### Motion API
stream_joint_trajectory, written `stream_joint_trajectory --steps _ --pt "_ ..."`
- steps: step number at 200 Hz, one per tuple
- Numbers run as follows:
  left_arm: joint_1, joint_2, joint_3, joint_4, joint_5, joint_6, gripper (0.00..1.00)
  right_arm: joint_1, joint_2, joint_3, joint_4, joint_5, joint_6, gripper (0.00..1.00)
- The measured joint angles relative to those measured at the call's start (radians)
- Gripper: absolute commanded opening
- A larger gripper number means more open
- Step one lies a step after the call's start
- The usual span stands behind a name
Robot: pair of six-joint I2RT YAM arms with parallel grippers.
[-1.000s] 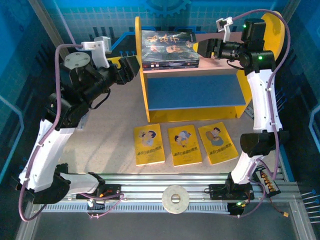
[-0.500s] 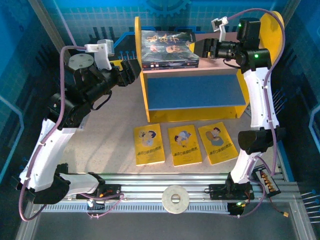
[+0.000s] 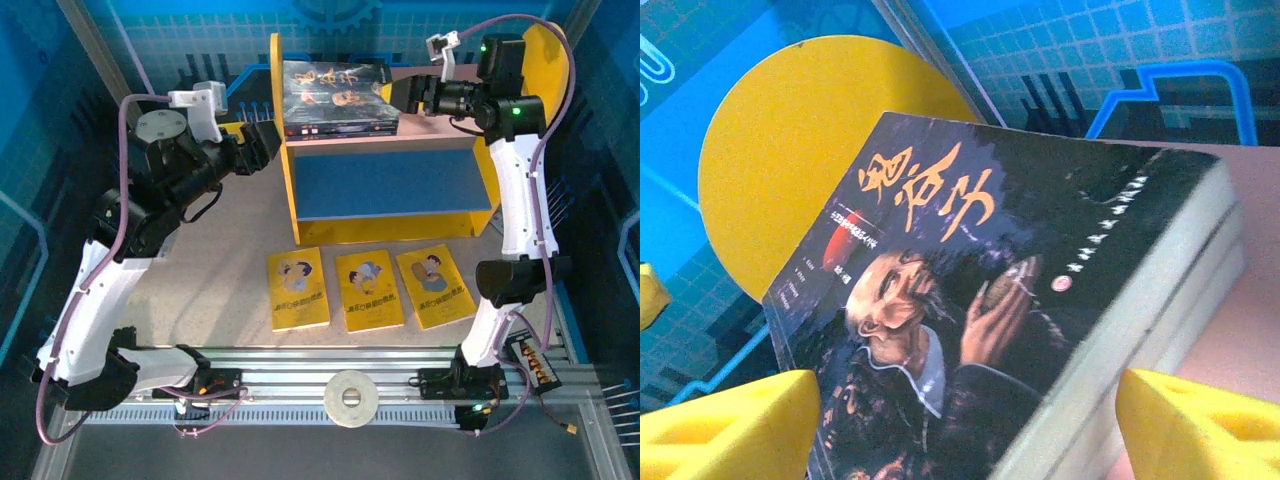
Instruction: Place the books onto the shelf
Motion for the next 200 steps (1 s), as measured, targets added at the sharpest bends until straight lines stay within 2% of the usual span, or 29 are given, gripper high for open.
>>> stream_joint_trajectory --steps 38,65,100,127,160,185,200 --pt "0.0 -0.05 -0.05 -0.025 -0.037 0.011 0.75 -0.075 -0.038 -0.006 -0.033 0.003 -0.009 0.8" --pt "0.001 -0.111 -0.137 -0.043 -0.066 0.023 0.77 -0.113 -0.162 -0.105 -0.042 0.011 -0.026 0.8" --pt "0.002 -0.205 -0.265 -0.095 -0.109 0.017 0.77 -0.113 -0.447 -0.426 0.007 0.032 -0.033 0.8" --pt "0.003 -0.315 -0.425 -0.096 -0.109 -0.034 0.77 -0.104 -0.687 -0.744 0.075 0.095 -0.023 0.8" --pt "0.003 -0.444 -0.693 -0.085 -0.084 -0.119 0.76 -0.016 -0.925 -1.086 0.117 0.211 -0.013 0.79" --pt "0.003 -0.521 -0.917 -0.048 -0.056 -0.185 0.75 0.131 -1.06 -1.348 0.18 0.317 0.011 0.78" --pt "0.003 -0.555 -1.037 -0.044 -0.041 -0.222 0.75 0.222 -1.088 -1.482 0.205 0.377 0.032 0.77"
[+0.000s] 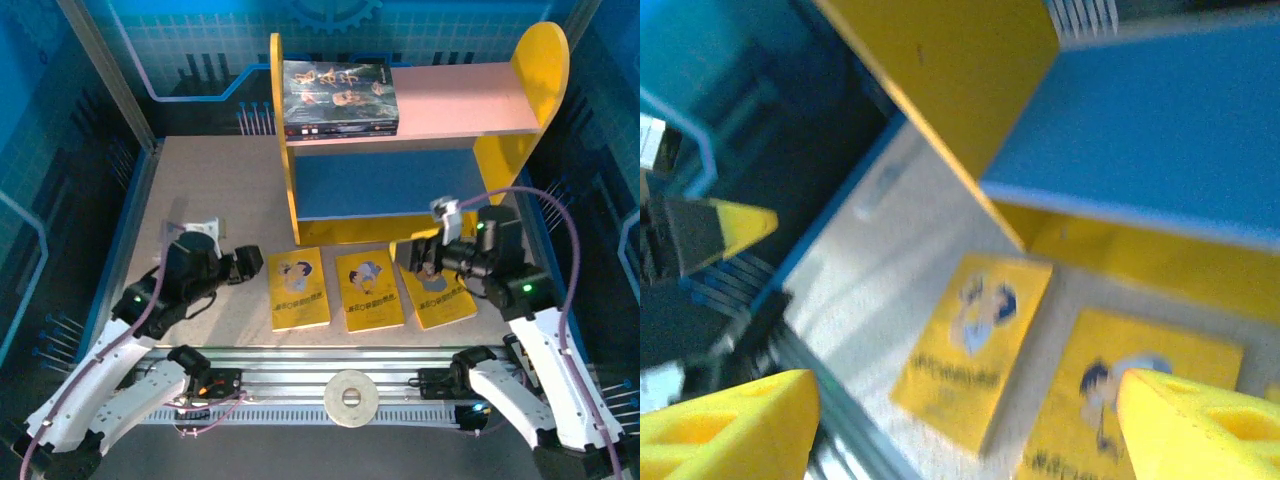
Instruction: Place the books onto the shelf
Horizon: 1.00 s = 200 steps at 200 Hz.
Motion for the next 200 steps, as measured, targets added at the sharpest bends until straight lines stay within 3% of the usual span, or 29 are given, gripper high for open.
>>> stream_joint_trajectory --steps 31,64,120,200 --pt "0.0 -0.012 -0.108 -0.008 0.009 -0.049 0.74 0.139 0.054 -0.187 0.081 0.103 0.064 0.78" --pt "0.0 -0.019 -0.158 -0.004 0.009 -0.078 0.74 0.241 0.162 -0.258 0.206 0.164 0.113 0.78" --pt "0.0 0.026 -0.286 0.056 0.035 -0.129 0.73 0.345 0.478 -0.248 0.422 0.182 0.149 0.72" --pt "-0.024 0.203 -0.343 0.245 0.103 -0.16 0.73 0.393 0.774 -0.136 0.595 0.161 0.176 0.5"
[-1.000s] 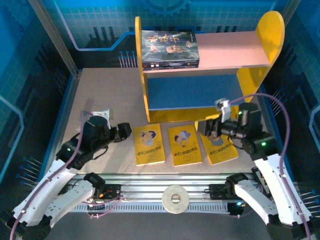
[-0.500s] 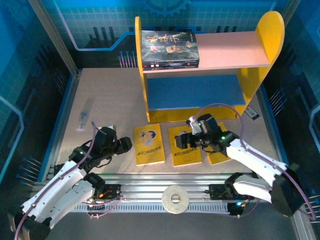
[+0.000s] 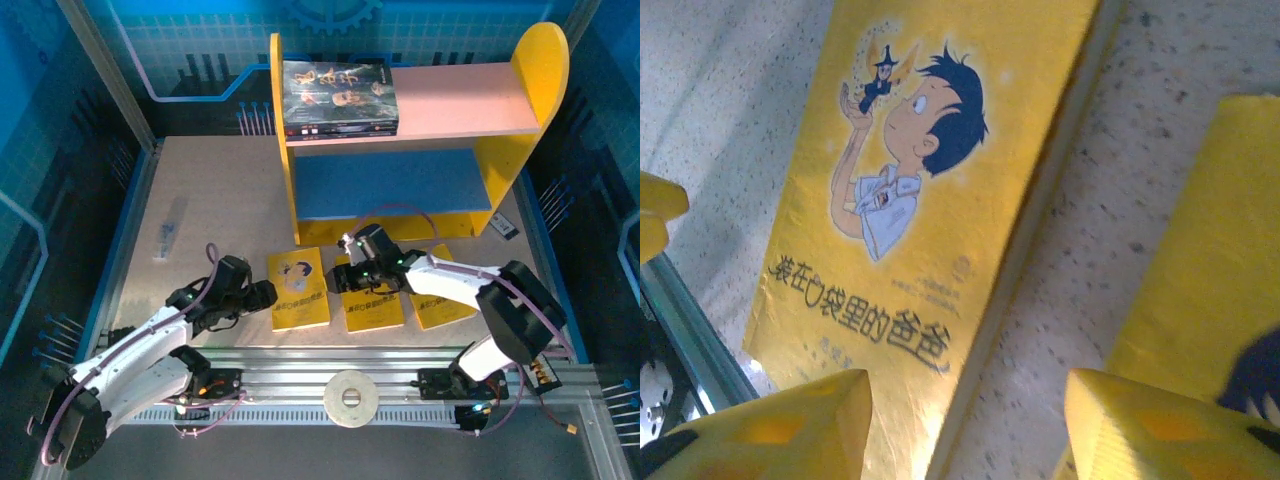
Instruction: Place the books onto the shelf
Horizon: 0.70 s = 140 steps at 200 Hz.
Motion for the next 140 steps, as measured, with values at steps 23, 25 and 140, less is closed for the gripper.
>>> stream_joint_trajectory --steps 23,25,140 --pt "-0.002 0.023 -0.007 0.037 0.011 0.0 0.73 0.025 0.061 0.032 0.016 -0.003 0.0 0.48" --pt "-0.002 0.025 -0.007 0.04 0.011 0.0 0.73 0.026 0.066 0.034 0.017 -0.003 -0.001 0.48" --pt "-0.006 0.189 -0.035 0.176 0.038 0.009 0.73 0.059 0.15 0.073 0.004 0.055 -0.017 0.36"
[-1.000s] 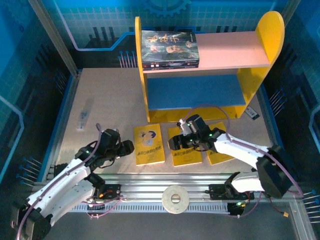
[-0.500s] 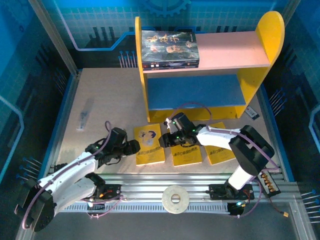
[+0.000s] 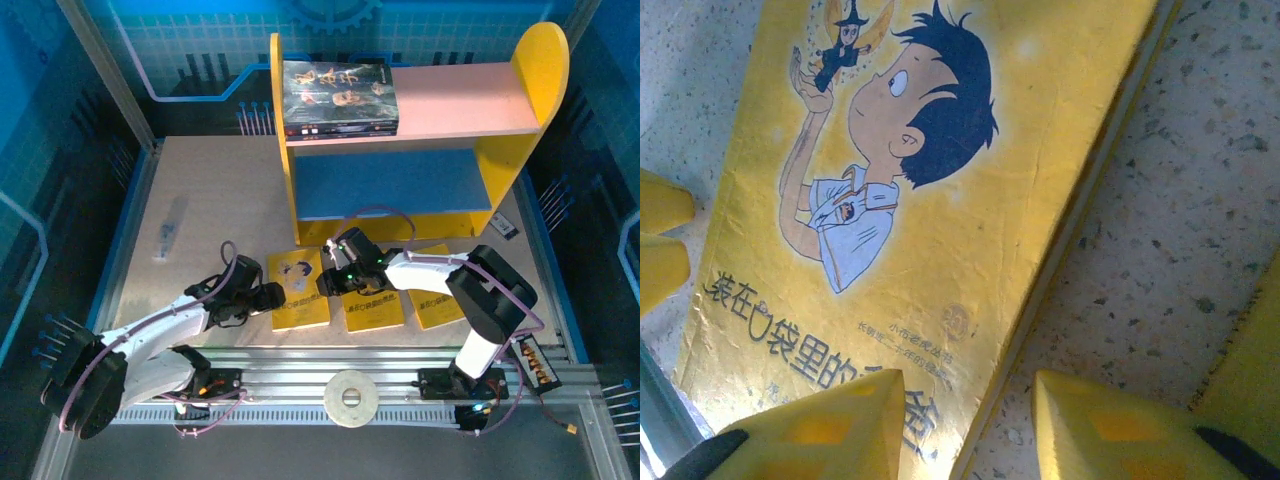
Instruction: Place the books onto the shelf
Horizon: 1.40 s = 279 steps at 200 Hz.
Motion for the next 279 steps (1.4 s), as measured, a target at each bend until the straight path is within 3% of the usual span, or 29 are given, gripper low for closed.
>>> stream_joint_trajectory --steps 100,181,235,279 --pt "0.0 0.067 0.0 0.077 0.035 0.0 0.71 0.024 0.04 0.0 0.032 0.018 -0.006 0.18" --pt "0.0 0.047 -0.016 0.097 0.042 -0.001 0.71 0.063 0.073 -0.01 0.145 0.023 0.042 0.15" --pt "0.0 -0.082 -0.026 0.085 0.04 -0.001 0.71 0.065 0.081 -0.023 0.194 0.014 0.065 0.16" --pt "-0.003 -0.164 -0.034 0.12 0.05 -0.001 0.7 0.065 0.116 -0.043 0.3 -0.064 0.099 0.16"
